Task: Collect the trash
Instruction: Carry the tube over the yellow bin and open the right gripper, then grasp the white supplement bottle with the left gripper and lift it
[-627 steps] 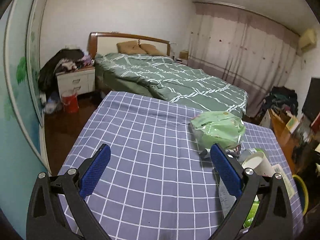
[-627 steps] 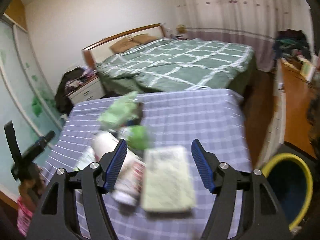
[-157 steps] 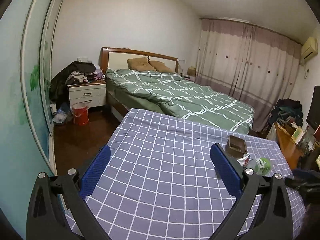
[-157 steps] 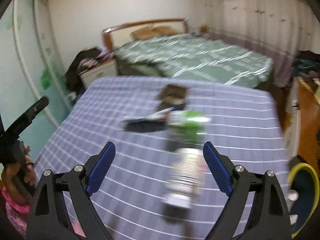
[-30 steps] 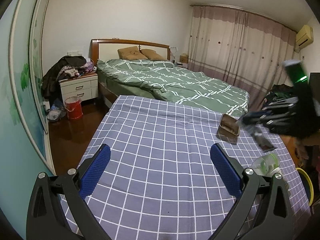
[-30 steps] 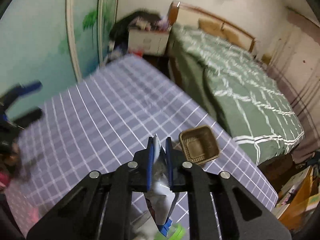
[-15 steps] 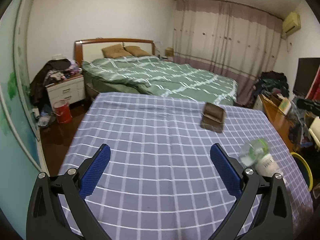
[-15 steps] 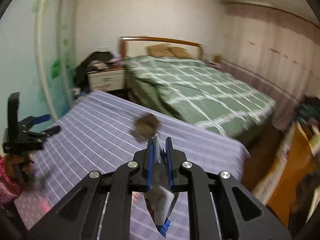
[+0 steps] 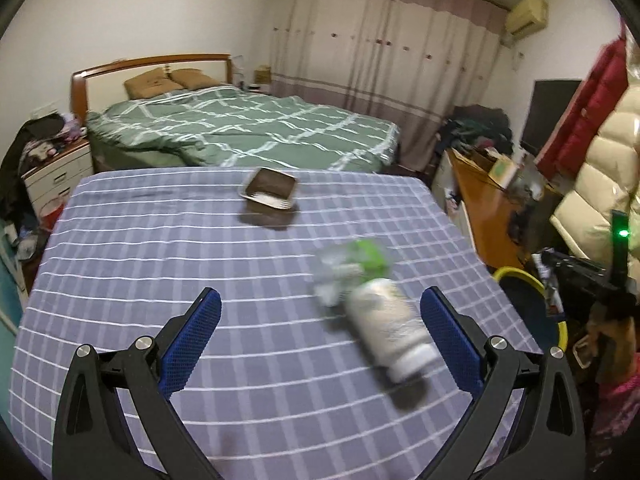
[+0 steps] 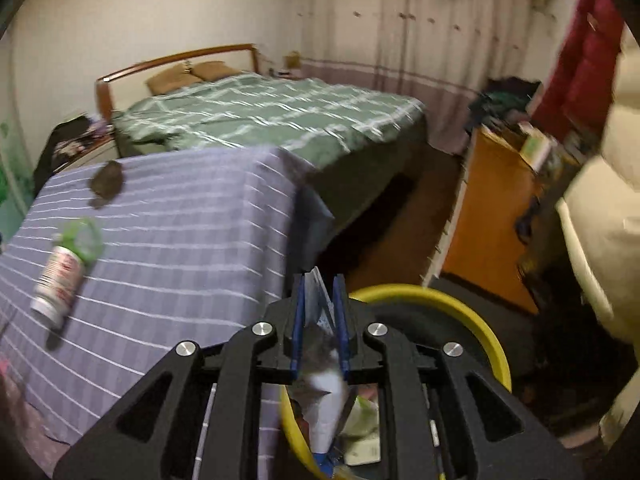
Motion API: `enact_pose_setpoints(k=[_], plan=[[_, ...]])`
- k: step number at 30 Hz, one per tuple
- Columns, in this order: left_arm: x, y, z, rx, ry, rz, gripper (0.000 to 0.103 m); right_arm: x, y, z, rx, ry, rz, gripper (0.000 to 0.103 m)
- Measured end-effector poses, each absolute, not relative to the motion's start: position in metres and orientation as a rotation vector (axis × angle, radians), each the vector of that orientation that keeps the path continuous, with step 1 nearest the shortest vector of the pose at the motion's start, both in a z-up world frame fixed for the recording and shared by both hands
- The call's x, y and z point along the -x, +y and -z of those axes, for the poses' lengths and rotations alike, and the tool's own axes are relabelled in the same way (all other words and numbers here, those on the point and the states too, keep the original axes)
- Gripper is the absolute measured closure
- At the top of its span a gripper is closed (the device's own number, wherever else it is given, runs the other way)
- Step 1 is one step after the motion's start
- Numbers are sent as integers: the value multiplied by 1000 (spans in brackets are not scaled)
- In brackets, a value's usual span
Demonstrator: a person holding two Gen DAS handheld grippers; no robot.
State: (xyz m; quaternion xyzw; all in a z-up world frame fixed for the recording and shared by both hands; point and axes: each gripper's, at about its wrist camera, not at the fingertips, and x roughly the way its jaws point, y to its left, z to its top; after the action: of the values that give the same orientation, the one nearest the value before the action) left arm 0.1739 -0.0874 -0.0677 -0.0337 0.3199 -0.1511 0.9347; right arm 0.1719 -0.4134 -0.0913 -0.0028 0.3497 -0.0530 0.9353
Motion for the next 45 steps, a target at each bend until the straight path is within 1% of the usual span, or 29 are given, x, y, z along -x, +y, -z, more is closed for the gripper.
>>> enact_pose_setpoints(k=[2,3,5,6,10,12,14,15,16,18,21,24,28,30,32,34,38,40,45], plan=[[-172,-105,69,45,668,319,5,-169,-427,101,-7,725,139,84],[-170,-113,69,33,675,322,5,-169,-433,107,-19,732,152,80],[-169,-126,72,18,689,329,5,-166,-443,115,-33,736,174,78],[-169,-133,75,12,699,334,5,-163,-447,118,-38,734,185,74],[-169,-145,82,6,731,338,5,-152,-460,122,-71,725,222,69],[-169,-146,86,6,745,335,5,-145,-463,120,-97,714,245,69],[-172,-151,91,-4,757,325,5,-136,-463,113,-136,688,246,65],[-172,-152,94,-7,765,319,5,-131,-460,108,-158,665,257,59],[-173,-153,97,-9,774,313,5,-127,-457,103,-178,645,259,56],[-177,-154,101,-9,788,301,5,-116,-447,92,-235,589,242,54],[-186,-156,108,-6,813,284,5,-102,-423,78,-291,499,233,46],[-194,-160,112,-9,825,276,5,-92,-398,72,-328,418,218,44],[-206,-166,117,-24,843,257,5,-87,-367,69,-306,333,230,37],[-212,-166,120,-14,864,253,11,-88,-359,72,-288,326,230,37],[-218,-166,123,4,885,255,20,-92,-355,77,-276,337,237,37],[-224,-164,125,14,898,248,23,-97,-355,80,-273,362,236,37],[-230,-163,130,24,924,253,35,-97,-361,81,-285,360,253,36],[-231,-164,132,16,934,259,47,-98,-362,82,-291,368,251,36],[-227,-163,127,-16,918,278,49,-99,-363,82,-294,368,248,36]])
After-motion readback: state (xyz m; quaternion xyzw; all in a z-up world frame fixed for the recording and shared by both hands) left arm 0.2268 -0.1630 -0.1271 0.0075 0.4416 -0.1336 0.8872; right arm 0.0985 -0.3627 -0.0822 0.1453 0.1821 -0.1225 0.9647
